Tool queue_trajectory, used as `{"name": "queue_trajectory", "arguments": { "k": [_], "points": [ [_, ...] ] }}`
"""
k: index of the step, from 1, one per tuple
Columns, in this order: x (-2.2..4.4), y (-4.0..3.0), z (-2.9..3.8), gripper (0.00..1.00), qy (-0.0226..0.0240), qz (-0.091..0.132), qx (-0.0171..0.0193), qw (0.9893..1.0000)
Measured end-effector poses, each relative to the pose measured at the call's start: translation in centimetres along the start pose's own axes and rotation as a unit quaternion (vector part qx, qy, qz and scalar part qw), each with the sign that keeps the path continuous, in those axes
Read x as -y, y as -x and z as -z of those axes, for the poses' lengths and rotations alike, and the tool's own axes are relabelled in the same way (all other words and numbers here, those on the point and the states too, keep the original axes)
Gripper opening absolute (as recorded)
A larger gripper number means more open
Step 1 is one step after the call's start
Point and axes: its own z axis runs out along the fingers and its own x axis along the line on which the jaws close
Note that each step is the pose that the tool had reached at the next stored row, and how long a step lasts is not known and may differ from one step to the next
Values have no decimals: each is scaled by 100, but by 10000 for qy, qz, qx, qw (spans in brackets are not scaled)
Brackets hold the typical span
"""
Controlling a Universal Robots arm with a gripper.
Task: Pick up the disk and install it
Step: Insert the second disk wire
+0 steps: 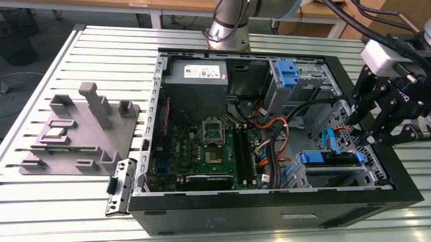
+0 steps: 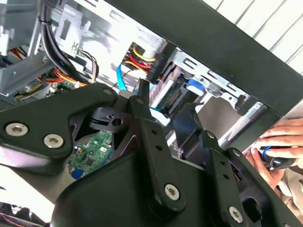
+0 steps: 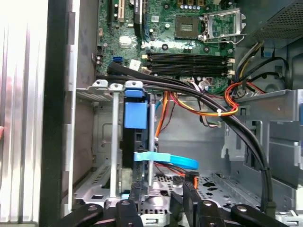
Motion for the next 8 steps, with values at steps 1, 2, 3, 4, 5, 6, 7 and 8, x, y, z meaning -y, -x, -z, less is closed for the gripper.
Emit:
{"name": "queue_trajectory", "arguments": {
  "k": [1, 2, 3, 4, 5, 6, 7, 8],
  "points": [
    [0, 26, -2, 48, 0, 0, 1, 10000],
    [1, 51, -4, 48, 0, 0, 0, 10000],
    [5, 68, -7, 48, 0, 1, 0, 10000],
    [14, 79, -10, 48, 0, 1, 0, 10000],
    [27, 86, -13, 48, 0, 0, 1, 10000],
    [44, 92, -17, 48, 0, 0, 1, 10000],
    [62, 97, -20, 48, 0, 0, 0, 10000],
    [82, 104, -25, 48, 0, 0, 0, 10000]
  ]
}}
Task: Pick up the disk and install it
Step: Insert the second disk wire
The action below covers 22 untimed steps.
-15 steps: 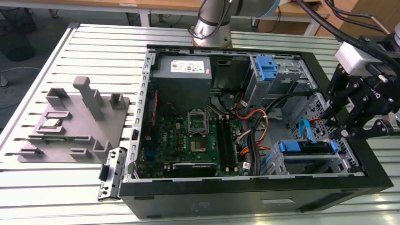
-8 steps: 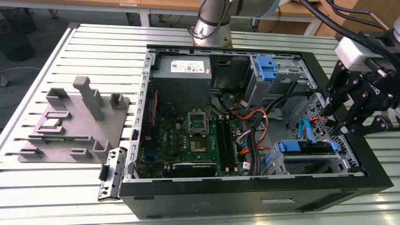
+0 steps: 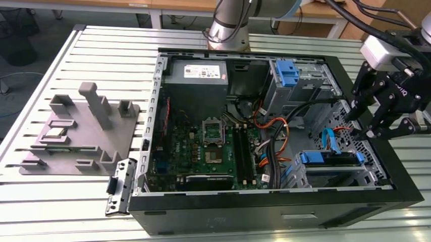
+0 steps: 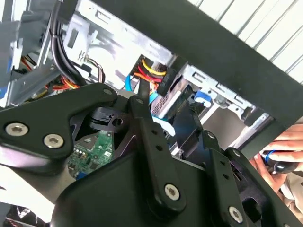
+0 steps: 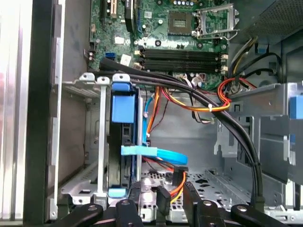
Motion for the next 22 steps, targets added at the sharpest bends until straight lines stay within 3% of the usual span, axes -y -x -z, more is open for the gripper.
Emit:
{"name": "queue_trajectory", "arguments": {
  "k": [3, 7, 11, 17, 22],
  "points": [
    [62, 25, -19, 48, 2, 0, -18, 10000],
    [100, 37, -60, 48, 5, -2, -98, 10000],
    [111, 37, -99, 48, 19, -6, -189, 9998],
    [113, 36, -135, 48, 76, -11, -350, 9994],
    [116, 38, -137, 48, 81, -11, -357, 9993]
  ]
}}
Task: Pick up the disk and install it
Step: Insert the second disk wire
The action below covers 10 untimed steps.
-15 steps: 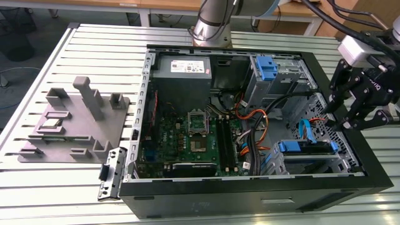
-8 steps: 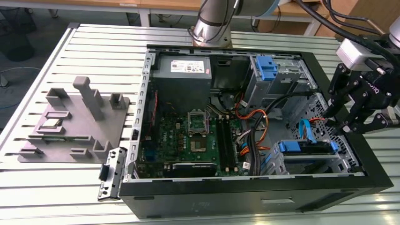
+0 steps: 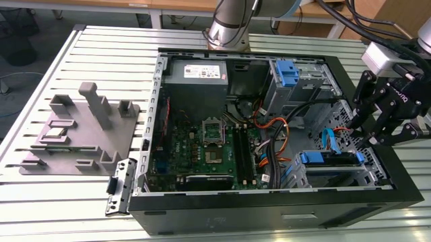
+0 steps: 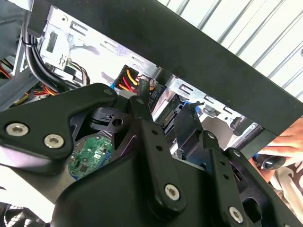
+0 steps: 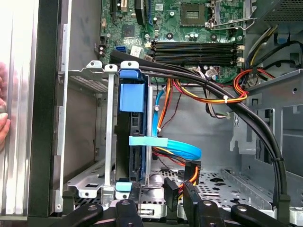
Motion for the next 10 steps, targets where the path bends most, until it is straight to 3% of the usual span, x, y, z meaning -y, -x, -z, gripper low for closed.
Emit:
{"name": "queue_trajectory", "arguments": {
  "k": [10],
  "points": [
    [1, 0, 0, 48, 0, 0, 0, 10000]
  ]
}}
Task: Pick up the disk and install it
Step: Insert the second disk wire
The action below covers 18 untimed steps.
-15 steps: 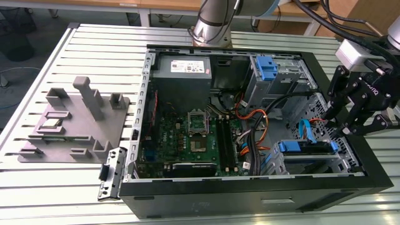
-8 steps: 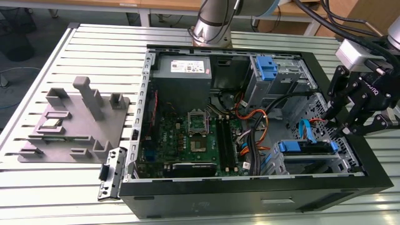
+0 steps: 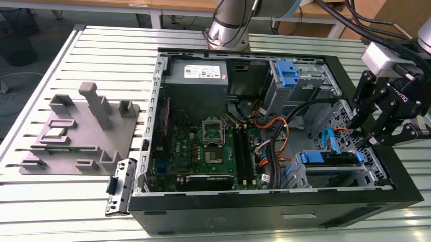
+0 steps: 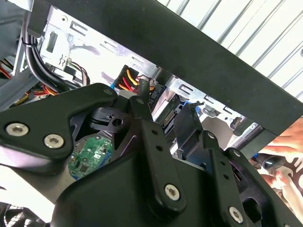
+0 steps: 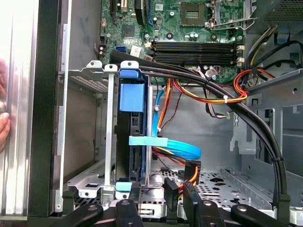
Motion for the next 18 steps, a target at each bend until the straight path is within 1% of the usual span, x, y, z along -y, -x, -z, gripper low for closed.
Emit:
{"name": "queue_trajectory", "arguments": {
  "k": [1, 2, 3, 4, 5, 8, 18],
  "points": [
    [0, 0, 0, 46, 0, 0, 0, 10000],
    [0, 0, 0, 40, 0, 0, 0, 10000],
    [0, 0, 0, 40, 0, 0, 0, 10000],
    [0, 0, 0, 34, 0, 0, 0, 10000],
    [1, 0, 0, 34, 0, 0, 0, 10000],
    [1, 0, 0, 16, 0, 0, 0, 10000],
    [2, 0, 0, 16, 0, 0, 0, 10000]
  ]
}}
